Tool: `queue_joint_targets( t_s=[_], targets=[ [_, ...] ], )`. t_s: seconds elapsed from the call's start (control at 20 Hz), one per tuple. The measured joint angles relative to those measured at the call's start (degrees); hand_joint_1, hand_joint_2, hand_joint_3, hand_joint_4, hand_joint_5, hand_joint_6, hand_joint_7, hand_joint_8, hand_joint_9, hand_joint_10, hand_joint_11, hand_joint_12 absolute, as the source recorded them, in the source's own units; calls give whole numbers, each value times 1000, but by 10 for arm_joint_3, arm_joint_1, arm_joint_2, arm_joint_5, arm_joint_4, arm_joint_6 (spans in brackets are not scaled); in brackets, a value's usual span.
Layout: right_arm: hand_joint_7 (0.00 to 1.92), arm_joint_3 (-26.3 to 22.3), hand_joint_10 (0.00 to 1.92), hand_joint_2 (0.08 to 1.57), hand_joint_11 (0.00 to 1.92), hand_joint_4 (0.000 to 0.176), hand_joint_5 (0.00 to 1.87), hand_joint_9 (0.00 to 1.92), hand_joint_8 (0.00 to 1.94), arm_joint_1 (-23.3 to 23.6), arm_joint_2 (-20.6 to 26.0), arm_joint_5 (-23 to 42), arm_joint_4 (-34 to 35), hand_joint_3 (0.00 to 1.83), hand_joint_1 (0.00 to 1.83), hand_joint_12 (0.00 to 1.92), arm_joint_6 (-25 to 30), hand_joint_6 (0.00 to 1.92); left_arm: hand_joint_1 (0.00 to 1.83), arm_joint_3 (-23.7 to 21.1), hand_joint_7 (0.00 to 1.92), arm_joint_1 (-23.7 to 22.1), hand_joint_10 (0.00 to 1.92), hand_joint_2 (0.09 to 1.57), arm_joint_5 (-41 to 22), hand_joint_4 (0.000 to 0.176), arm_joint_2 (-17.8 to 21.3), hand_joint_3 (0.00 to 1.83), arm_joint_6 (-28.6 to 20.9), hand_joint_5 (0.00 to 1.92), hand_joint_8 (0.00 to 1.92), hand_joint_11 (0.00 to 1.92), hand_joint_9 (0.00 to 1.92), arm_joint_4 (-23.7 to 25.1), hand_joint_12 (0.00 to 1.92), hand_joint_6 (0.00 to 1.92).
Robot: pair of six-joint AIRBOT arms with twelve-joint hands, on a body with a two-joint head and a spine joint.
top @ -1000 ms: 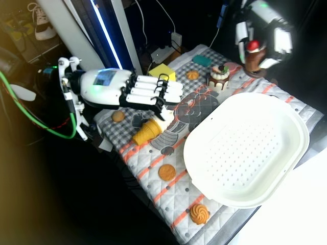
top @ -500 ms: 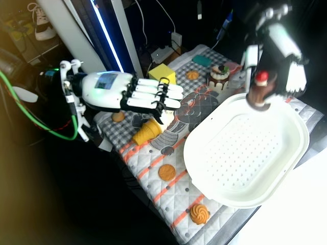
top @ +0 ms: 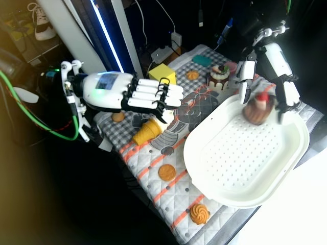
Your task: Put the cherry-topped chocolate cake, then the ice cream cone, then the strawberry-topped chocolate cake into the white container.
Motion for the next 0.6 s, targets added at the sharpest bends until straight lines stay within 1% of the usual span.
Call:
queue_joint_targets(
  t_s=[0.05,0.1,0.15,0.2,0.25,0.3,0.35,0.4,0.45,0.5,0.55,0.6],
  targets=[
    [0,0,11,1296,0,0,0,28,0,0,0,0,0,0,459,1060,2,0,680,-4,0,2,0,1012,-4,146,1,0,0,0,0,0,0,0,0,1],
    [0,1,14,1299,0,0,0,37,0,0,0,0,0,1,480,1061,7,0,674,-12,0,3,0,1010,-7,148,6,0,0,0,0,0,0,2,0,0],
    [0,3,20,1299,0,0,0,50,0,0,0,0,0,0,462,1139,15,0,699,-23,0,4,0,1036,-10,147,12,0,0,0,0,0,0,5,0,0],
    [0,5,18,1293,0,0,0,46,0,-1,0,1,-1,0,435,1206,26,0,716,-33,0,5,0,1039,-14,158,20,0,0,0,0,0,0,11,0,0],
    [0,9,25,1268,0,0,0,61,0,-3,0,1,-3,0,485,1228,41,0,723,-49,0,11,0,1043,-30,165,33,0,-11,0,0,0,0,26,0,0],
    [0,14,18,1236,0,0,0,46,0,-8,0,1,-4,0,563,1238,63,0,703,-63,0,17,0,1053,-45,174,47,4,-35,0,0,0,0,47,0,0],
    [0,25,20,1218,0,0,0,44,0,-13,0,1,-11,0,622,1322,93,0,702,-74,0,28,0,1050,-63,159,63,3,-86,0,0,0,0,79,0,0],
    [0,32,22,1204,0,0,0,47,0,-22,0,2,-9,0,640,1344,106,0,674,-82,0,38,0,1048,-78,157,77,2,-134,0,0,0,0,105,0,0],
    [20,34,34,1195,0,0,0,62,5,-30,0,-1,1,0,650,1218,109,0,763,-93,0,49,0,1063,-97,172,94,8,-169,0,0,0,0,120,0,0],
    [55,35,53,1183,0,0,0,84,15,-35,0,-3,2,0,657,1225,110,0,745,-111,0,59,0,1072,-122,168,111,11,-185,0,0,10,0,129,5,0],
    [78,35,92,1180,0,0,0,140,21,-34,-2,-8,0,0,646,1397,110,0,689,-133,0,71,0,1066,-153,174,127,8,-190,0,0,1,0,136,0,0],
    [78,35,123,1180,0,0,0,147,16,-34,-5,-9,-2,0,675,1467,110,0,660,-152,0,82,0,1086,-177,176,138,16,-189,0,0,0,0,145,0,0]
  ],
)
